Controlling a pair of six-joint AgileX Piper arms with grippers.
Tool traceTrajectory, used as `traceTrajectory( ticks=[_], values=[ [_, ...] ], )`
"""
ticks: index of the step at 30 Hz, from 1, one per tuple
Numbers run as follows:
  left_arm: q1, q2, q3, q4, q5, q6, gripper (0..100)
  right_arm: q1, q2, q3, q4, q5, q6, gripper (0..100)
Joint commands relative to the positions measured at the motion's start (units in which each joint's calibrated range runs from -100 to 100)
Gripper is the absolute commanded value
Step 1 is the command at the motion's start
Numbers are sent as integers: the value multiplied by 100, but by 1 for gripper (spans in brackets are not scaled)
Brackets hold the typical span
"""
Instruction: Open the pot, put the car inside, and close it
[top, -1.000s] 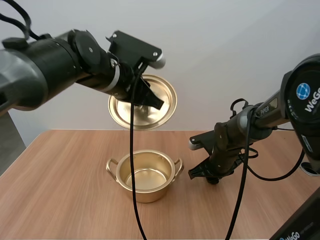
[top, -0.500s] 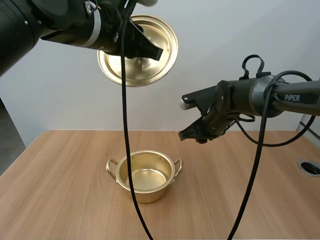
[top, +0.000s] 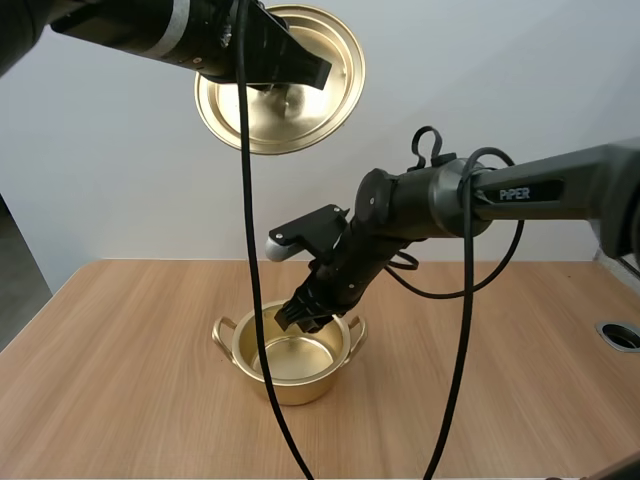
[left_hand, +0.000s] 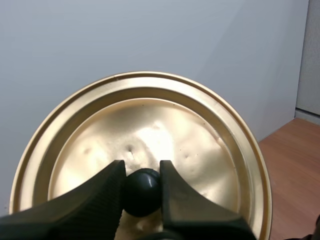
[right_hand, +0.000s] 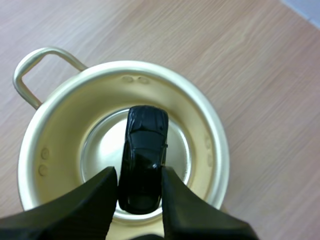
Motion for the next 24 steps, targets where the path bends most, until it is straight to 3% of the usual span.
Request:
traceTrajectory(
  ticks=[1, 2, 3, 6, 8, 10, 15, 17, 20, 24],
  values=[
    [-3, 1, 0, -1, 49, 2, 0, 3, 218, -2, 15, -55, -7, 0],
    [-3, 1, 0, -1, 120, 2, 0, 3, 259, -2, -12, -71, -7, 0],
    [-3, 1, 0, -1, 198, 2, 0, 3, 274, -2, -17, -68, 2, 10],
    [-3, 1, 0, -1, 368, 2, 0, 3, 274, -2, -27, -68, 3, 58],
    [-3, 1, 0, -1, 451, 2, 0, 3, 274, -2, -26, -68, 3, 75],
    [-3, 1, 0, 23, 555, -32, 0, -46, 259, -2, -26, -68, 11, 72],
    [-3, 1, 0, 53, 828, -137, 0, -508, 30, -2, -54, 20, 152, 49],
    [-3, 16, 0, 63, 1002, -137, 0, -757, -136, -2, -54, 32, 152, 35],
    [-3, 86, 0, 77, 1304, -147, 0, -1177, -471, -2, -54, -17, 152, 1],
    [-3, 224, 367, 77, 1610, -147, 0, -1772, -933, -2, -54, -282, 166, 0]
  ],
)
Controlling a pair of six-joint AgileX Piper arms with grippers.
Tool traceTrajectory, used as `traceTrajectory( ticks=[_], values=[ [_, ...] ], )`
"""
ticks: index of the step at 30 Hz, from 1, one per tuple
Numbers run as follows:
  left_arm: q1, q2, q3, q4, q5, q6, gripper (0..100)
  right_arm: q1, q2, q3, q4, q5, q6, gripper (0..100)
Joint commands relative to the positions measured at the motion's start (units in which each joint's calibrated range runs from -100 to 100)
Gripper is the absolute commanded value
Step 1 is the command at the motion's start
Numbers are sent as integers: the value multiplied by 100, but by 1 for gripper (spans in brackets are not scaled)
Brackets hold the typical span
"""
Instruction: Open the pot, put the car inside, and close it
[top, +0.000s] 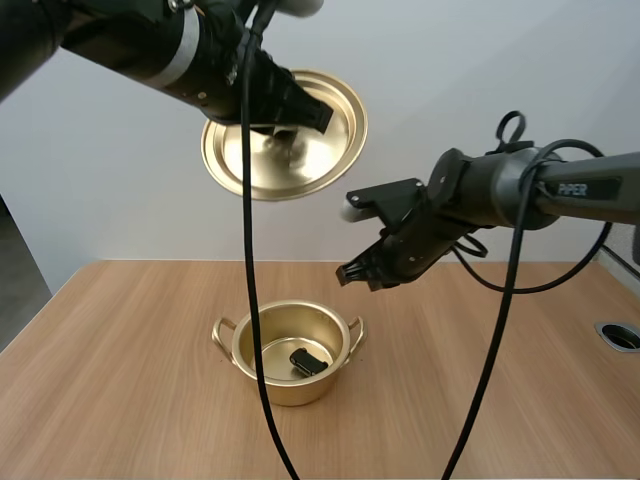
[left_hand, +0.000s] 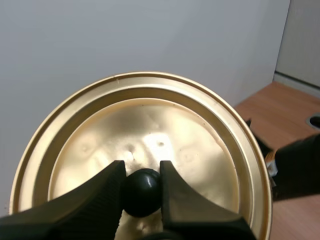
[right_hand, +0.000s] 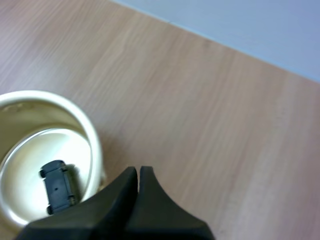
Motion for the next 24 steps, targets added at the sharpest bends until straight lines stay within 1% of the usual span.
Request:
traceTrajectory(
  ticks=[1, 3, 6, 13, 17, 24],
  values=[
    [-3, 56, 308, 2, 42, 17, 0, -583, -237, -2, -1, -83, 3, 0],
    [-3, 128, 731, 2, -14, 74, 0, -763, -375, -2, -1, -100, -6, 0],
    [-3, 301, 1463, -68, -293, 158, 0, -889, -497, -2, 32, -159, -6, 0],
    [-3, 813, 2744, -128, -1539, 376, 0, -900, -553, -2, 216, -218, -6, 0],
    [-3, 1232, 2990, -128, -1875, 465, 0, -900, -566, -2, 295, -213, -42, 0],
    [-10, 1973, 2992, -140, -1927, 512, 0, -900, -566, -2, 296, -213, -125, 0]
  ],
)
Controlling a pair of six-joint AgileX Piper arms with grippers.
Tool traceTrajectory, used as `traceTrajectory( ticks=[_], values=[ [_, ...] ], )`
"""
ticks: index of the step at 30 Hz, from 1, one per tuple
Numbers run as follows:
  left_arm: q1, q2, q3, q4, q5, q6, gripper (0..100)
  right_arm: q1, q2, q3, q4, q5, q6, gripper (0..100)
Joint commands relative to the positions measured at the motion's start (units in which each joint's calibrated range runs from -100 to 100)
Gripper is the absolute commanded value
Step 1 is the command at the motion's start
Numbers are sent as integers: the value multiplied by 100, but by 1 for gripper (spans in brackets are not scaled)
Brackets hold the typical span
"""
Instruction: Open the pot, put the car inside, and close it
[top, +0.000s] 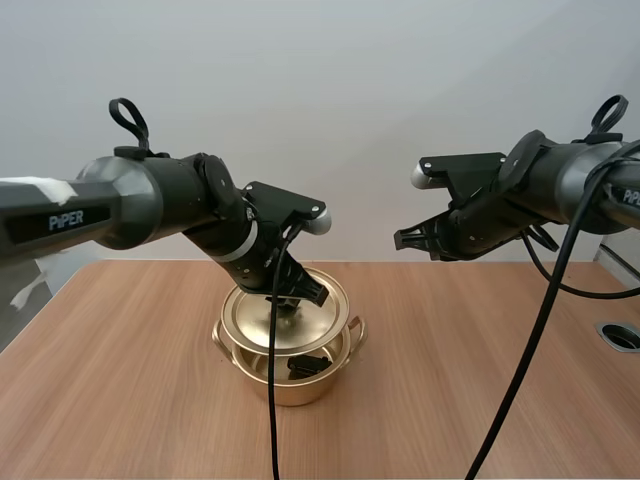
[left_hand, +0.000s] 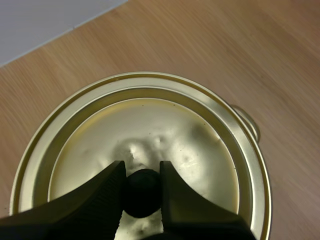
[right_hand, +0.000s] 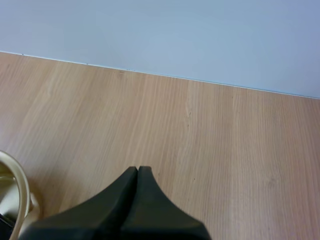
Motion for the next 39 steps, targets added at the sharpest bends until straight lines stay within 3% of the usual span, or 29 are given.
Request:
traceTrajectory(
  ticks=[1, 11, 13, 19, 23, 28, 30, 32, 39],
  values=[
    [-3, 214, 7, -7, -26, 45, 0, -3, -4, -2, 7, -6, -91, 0],
    [-3, 510, 95, -101, -373, 120, 0, -3, -4, -2, 47, -6, -201, 0],
    [-3, 510, 95, -184, -374, 207, 7, -3, -4, -2, 51, -6, -201, 0],
    [-3, 510, 95, -198, -148, 217, 41, -3, -4, -2, 59, -6, -201, 0],
    [-3, 510, 95, -198, -16, 217, 48, -3, -4, -2, 59, -6, -201, 0],
    [-3, 484, 95, -145, -55, 164, 46, -3, -4, -2, 159, -6, -201, 0],
    [-3, 366, 49, -76, -183, 102, 30, -3, -4, -2, 281, -6, -201, 0],
    [-3, 175, -62, 21, -421, 62, 0, -3, -4, -2, 408, -28, -201, 0],
    [-3, -1118, -722, 791, -675, -437, 0, -3, -17, -2, 883, 144, -113, 0]
  ],
)
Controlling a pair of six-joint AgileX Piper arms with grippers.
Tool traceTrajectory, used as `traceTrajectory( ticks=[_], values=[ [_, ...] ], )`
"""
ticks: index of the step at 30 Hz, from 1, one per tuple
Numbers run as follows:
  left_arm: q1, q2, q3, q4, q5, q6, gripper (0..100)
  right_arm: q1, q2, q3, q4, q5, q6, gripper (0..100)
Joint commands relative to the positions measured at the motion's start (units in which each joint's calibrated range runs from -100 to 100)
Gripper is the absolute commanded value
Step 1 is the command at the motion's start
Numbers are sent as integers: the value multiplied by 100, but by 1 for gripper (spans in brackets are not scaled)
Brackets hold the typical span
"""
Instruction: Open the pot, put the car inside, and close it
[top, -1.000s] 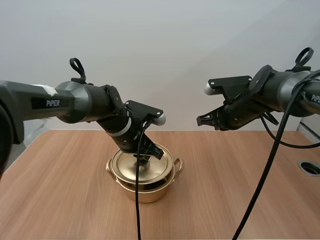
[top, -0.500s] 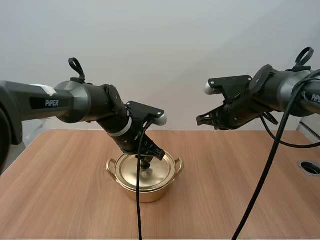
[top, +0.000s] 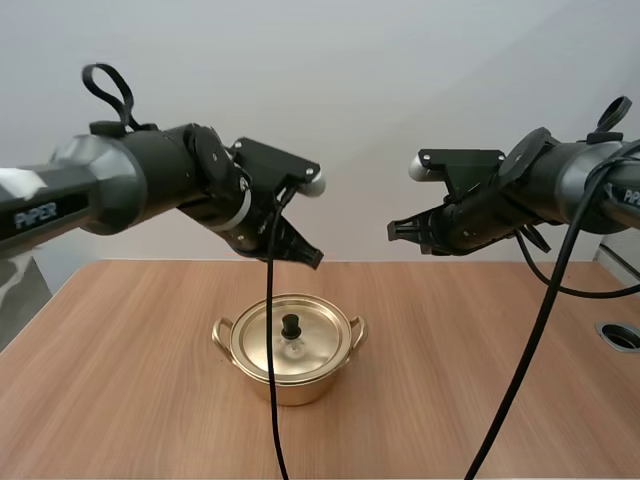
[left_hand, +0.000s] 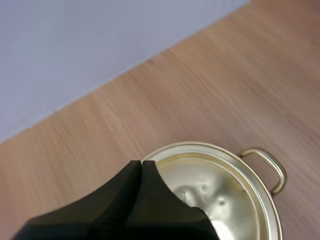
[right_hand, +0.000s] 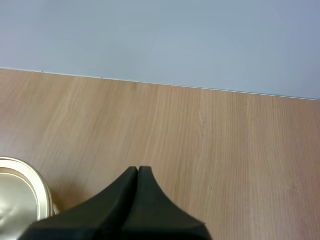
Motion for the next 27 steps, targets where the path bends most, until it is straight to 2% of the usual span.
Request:
traceTrajectory(
  ticks=[1, 4, 9, 11, 15, 20, 27],
  values=[
    [-3, -646, -159, 225, -24, -80, 0, -3, -10, -2, 255, 221, 156, 0],
    [-3, -1396, -205, 216, -360, -110, 0, -3, -46, -2, 450, 527, 140, 0],
    [-3, -2482, -205, 151, -398, -189, 0, -3, -672, 58, 1117, 615, -777, 0],
    [-3, -2844, -205, 151, -230, -602, 0, 6, -1102, 150, 1307, 615, -1008, 0],
    [-3, -3534, -205, 339, 275, -1604, 0, 6, -2070, 529, 1315, 568, -1031, 0],
    [-3, -4123, 166, 1121, 21, -1979, 0, 6, -3312, 1091, 1315, 568, -1137, 0],
    [-3, -4876, 1739, 1830, -1245, -2858, 0, 6, -4422, 1559, 1280, 589, -1142, 0]
  ],
)
